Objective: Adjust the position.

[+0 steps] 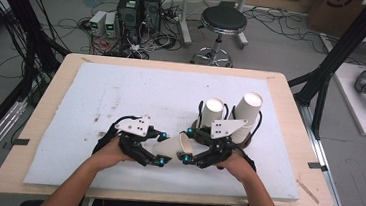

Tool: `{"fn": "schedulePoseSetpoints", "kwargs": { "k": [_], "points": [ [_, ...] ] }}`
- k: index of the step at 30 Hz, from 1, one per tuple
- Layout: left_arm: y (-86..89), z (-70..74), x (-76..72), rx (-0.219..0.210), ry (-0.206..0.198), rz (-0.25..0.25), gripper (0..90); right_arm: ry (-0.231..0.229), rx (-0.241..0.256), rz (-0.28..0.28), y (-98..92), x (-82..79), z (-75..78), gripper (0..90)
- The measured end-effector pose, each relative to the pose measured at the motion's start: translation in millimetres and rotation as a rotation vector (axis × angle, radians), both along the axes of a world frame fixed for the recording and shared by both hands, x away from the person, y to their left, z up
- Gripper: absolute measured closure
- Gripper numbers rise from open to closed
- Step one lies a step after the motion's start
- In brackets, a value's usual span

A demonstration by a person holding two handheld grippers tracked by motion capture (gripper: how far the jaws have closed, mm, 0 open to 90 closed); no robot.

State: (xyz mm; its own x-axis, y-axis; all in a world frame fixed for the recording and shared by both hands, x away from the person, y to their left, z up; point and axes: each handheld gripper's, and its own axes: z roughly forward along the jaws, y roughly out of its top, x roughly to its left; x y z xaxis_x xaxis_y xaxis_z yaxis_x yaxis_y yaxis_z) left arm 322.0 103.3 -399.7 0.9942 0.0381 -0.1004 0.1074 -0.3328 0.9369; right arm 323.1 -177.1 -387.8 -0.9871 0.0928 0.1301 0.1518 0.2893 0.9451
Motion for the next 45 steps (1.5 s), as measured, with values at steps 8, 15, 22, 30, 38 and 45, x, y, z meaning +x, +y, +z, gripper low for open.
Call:
{"fn": "schedulePoseSetpoints", "kwargs": {
  "k": [8, 15, 22, 30, 38, 45],
  "points": [
    [2.6, 0.2, 1.2, -0.041, 0.003, 0.002, 36.5, 0.031, 0.056, 0.002, -4.1, 1.7, 1.7, 32.2],
    [-1.7, -2.6, 0.5, -0.004, 0.014, 0.026, 35.6, 0.001, 0.033, -0.001, -4.1, 1.3, 1.9, 36.0],
    [-7.3, -4.3, -0.7, 0.031, 0.013, 0.052, 28.8, -0.034, -0.006, -0.023, -2.1, 0.6, 1.7, 36.7],
    [-9.1, -4.4, -2.3, 0.051, -0.027, 0.026, 37.0, -0.036, -0.022, -0.008, 2.1, -2.1, 4.5, 36.1],
    [-3.6, -0.4, -0.8, -0.031, -0.017, 0.038, 36.2, 0.012, 0.059, -0.059, -1.5, 0.5, 5.4, 21.9],
    [-5.4, -4.0, -0.6, -0.021, 0.010, 0.046, 36.4, -0.021, 0.043, -0.035, -2.1, -1.0, 6.6, 36.1]
  ]
}}
